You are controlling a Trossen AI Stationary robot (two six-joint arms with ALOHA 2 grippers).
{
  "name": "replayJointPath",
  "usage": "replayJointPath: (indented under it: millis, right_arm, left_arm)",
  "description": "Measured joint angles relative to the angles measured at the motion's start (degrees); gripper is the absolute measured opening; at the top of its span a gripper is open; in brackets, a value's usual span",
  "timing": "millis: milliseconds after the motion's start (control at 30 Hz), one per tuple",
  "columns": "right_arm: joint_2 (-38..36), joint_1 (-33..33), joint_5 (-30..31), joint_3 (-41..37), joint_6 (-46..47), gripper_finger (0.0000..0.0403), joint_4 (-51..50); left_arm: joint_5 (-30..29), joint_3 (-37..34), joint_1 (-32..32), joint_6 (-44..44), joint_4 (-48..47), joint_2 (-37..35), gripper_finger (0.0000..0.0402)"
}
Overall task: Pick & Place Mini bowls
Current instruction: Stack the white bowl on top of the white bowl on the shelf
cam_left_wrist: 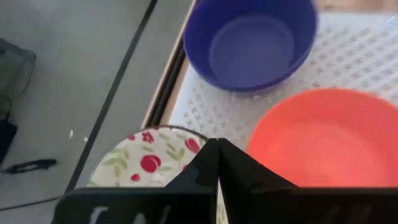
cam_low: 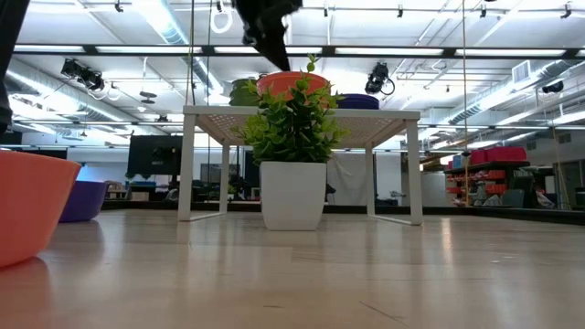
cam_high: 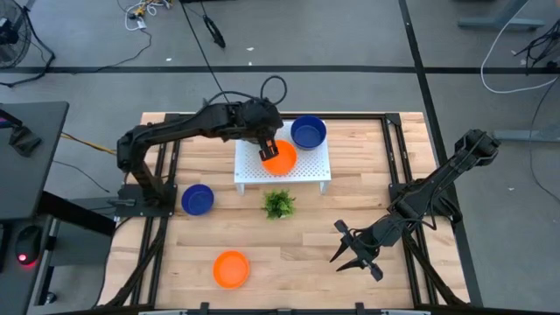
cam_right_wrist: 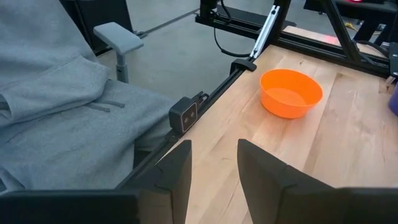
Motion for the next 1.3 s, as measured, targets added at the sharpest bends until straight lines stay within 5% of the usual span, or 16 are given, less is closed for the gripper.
replayJointPath:
  millis: [300, 533, 733, 1100, 1300]
  right_arm:
    - [0.02, 0.02, -0.16, 0.00, 0.81, 0.0130, -0.50]
    - [0.02, 0.01, -0.08, 0.00, 0.70, 0.0130, 0.15]
    - [0.02, -0.07, -0.03, 0.00, -1.18, 0.0130, 0.80]
    - [0.02, -0.09, -0.03, 0.00, -1.22, 0.0130, 0.64]
    - [0.02, -0.25, 0.17, 0.02, -1.11, 0.0130, 0.76]
  left_arm:
    - [-3.99, -8.29, -2.77, -5.53, 0.65, -10.18, 0.0006]
    - [-5.64, -28.20, -3.10, -7.63, 20.22, -18.26, 0.0004]
    - [-5.16, -36.81, -3.03, -7.04, 31.16, -19.17, 0.0008]
    - [-6.55, -35.34, -2.93, -5.43, 35.32, -21.52, 0.0010]
    - [-8.74, -34.04, 2.13, -6.54, 35.55, -22.13, 0.0004]
